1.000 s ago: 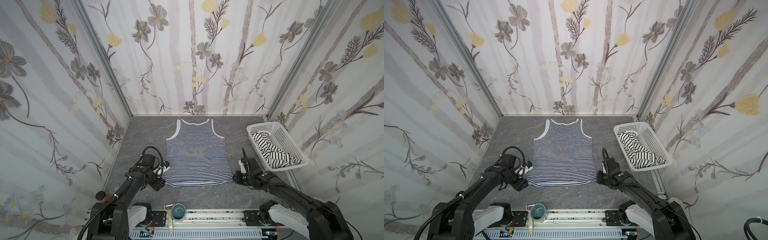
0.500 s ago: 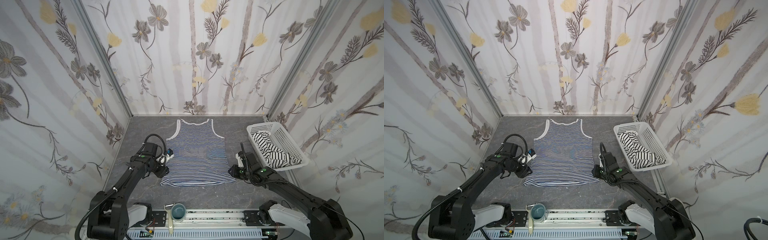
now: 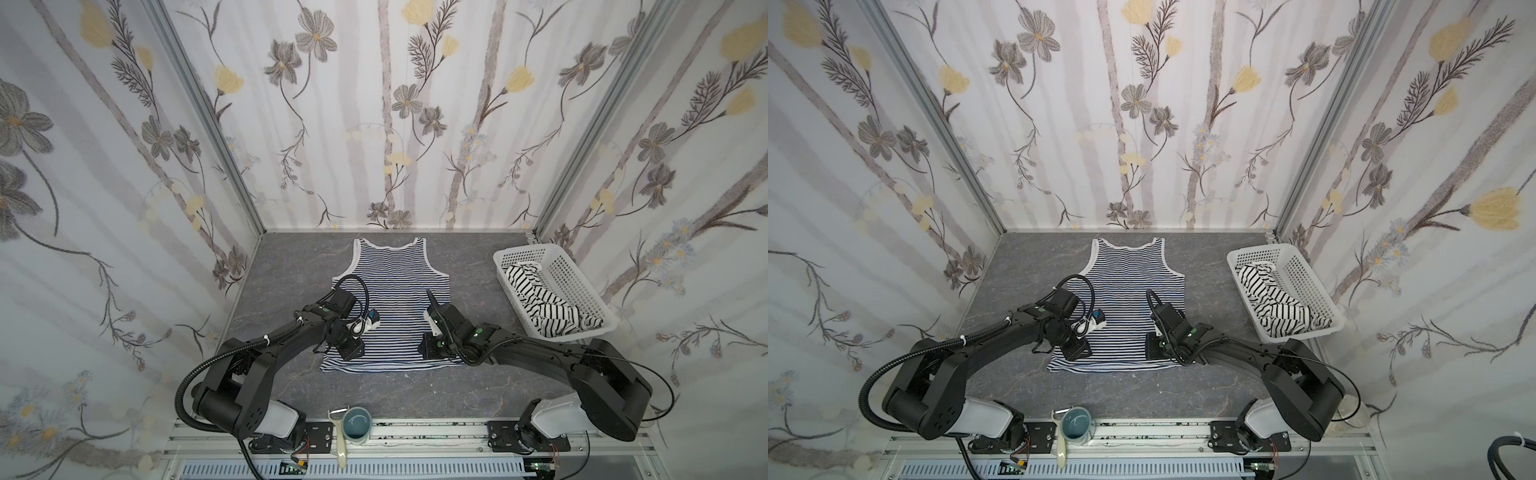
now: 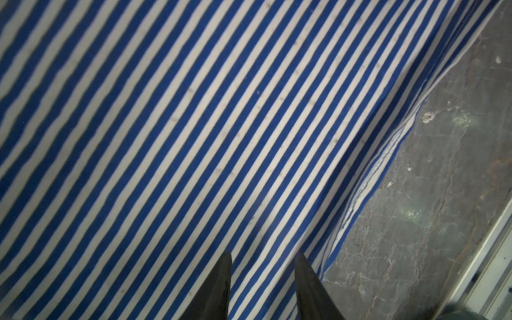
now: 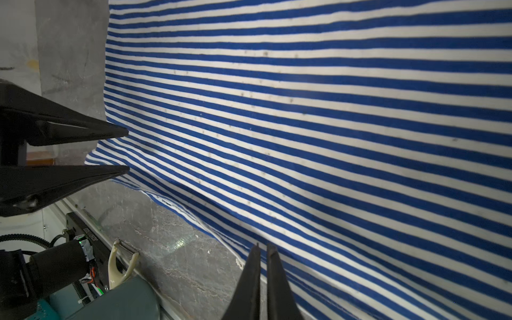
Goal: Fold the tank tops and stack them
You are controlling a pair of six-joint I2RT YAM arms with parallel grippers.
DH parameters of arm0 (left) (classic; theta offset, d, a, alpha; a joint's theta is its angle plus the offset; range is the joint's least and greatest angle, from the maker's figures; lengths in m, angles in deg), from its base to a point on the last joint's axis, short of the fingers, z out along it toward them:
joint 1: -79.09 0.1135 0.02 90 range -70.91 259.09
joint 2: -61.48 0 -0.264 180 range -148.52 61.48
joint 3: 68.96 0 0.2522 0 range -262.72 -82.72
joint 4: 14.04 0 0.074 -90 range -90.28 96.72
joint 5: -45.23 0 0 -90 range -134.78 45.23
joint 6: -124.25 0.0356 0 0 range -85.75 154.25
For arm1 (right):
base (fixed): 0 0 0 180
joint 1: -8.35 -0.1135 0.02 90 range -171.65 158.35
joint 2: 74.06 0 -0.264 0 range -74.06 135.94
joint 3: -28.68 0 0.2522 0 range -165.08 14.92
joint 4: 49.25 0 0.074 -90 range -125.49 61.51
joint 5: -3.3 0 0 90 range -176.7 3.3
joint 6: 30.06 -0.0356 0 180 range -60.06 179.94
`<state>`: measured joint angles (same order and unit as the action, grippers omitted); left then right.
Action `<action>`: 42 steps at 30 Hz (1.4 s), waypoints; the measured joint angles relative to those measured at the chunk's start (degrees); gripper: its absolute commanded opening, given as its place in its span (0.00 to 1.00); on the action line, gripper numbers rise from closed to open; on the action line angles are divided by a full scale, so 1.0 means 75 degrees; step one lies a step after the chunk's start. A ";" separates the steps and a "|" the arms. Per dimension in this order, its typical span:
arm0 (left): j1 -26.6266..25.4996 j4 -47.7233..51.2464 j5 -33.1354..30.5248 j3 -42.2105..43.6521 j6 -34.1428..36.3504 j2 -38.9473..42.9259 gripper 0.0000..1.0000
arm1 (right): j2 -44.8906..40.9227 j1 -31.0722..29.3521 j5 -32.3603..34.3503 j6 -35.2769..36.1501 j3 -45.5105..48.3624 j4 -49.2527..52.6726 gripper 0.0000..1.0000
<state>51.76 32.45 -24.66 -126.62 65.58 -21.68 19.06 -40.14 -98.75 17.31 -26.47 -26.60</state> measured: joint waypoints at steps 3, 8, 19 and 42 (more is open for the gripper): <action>-0.0172 -0.0003 -0.0073 0.0154 -0.0032 -0.0012 0.40 | 0.0076 -0.0251 -0.0003 -0.0058 0.0038 0.0035 0.08; -0.0353 -0.0044 -0.0280 0.0568 -0.0035 0.0271 0.40 | 0.0079 -0.0542 0.0000 -0.0108 0.0146 0.0067 0.04; -0.0577 0.0020 -0.0653 0.0933 -0.0032 0.0597 0.43 | -0.0067 -0.0758 0.0003 -0.0309 0.0586 0.0175 0.07; 0.0632 -0.0801 -0.1606 -0.7519 -0.0192 -0.5861 0.75 | -0.1061 0.1212 0.0656 -0.1271 0.0895 0.0029 0.36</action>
<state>56.50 26.44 -36.70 -183.01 64.14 -65.63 11.10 -31.05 -93.83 7.78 -19.76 -26.38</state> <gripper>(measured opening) 0.740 0.356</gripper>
